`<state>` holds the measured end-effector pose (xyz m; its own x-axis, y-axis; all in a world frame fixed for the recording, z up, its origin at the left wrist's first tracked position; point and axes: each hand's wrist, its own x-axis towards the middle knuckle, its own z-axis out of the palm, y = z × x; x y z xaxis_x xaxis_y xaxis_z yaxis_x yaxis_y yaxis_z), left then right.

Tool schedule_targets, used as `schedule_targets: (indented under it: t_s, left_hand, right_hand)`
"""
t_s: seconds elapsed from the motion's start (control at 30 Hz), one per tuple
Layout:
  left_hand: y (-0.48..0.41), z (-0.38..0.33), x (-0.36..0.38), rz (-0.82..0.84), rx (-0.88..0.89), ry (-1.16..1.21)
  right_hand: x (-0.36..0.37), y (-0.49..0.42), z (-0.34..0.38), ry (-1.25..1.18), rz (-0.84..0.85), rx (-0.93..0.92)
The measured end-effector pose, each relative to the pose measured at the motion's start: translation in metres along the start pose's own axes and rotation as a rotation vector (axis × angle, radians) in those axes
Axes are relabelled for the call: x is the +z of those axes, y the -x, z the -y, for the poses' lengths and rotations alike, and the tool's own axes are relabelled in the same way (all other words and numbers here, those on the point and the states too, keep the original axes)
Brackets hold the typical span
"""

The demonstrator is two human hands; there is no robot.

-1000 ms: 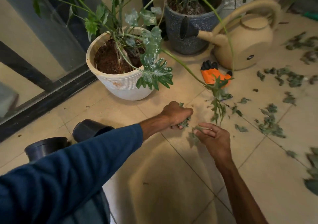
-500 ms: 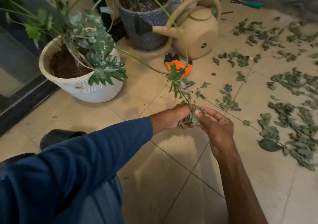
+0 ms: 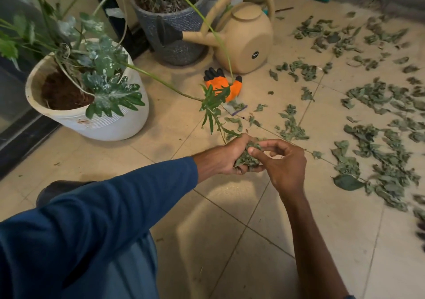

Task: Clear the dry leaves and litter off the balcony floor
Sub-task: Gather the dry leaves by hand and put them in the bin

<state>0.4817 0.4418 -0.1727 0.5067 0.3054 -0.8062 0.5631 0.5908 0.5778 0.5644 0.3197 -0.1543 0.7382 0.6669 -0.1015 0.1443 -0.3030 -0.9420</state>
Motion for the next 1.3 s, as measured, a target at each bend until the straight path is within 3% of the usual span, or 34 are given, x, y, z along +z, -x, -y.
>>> schedule_targets:
  t_s: [0.07,0.43,0.57,0.73,0.83,0.9,1.03,1.3]
  left_hand:
    - [0.012,-0.003,0.000,-0.038,0.041,-0.120]
    - [0.011,0.027,-0.023,-0.401,0.129,-0.249]
    - [0.009,0.027,-0.029,-0.524,0.197,-0.352]
    - [0.012,0.028,-0.028,-0.567,0.266,-0.490]
    - [0.020,0.022,-0.039,-0.567,0.279,-0.428]
    - [0.025,0.021,-0.048,-0.557,0.251,-0.410]
    - [0.031,0.031,-0.068,-0.535,0.170,-0.449]
    - [0.050,0.048,-0.101,-0.599,0.115,-0.423]
  right_hand:
    - [0.006,0.000,-0.005,0.060,0.017,-0.029]
    - [0.049,0.021,-0.025,0.172,0.204,-0.247]
    - [0.043,0.019,-0.029,0.029,0.339,-0.168]
    - [0.037,0.012,-0.031,-0.219,0.307,0.032]
    - [0.029,-0.001,-0.034,-0.303,0.329,0.143]
    - [0.029,-0.018,-0.042,-0.217,0.289,0.174]
    - [0.063,-0.057,-0.052,0.125,0.114,0.035]
    - [0.135,-0.096,-0.067,0.574,0.142,-0.091]
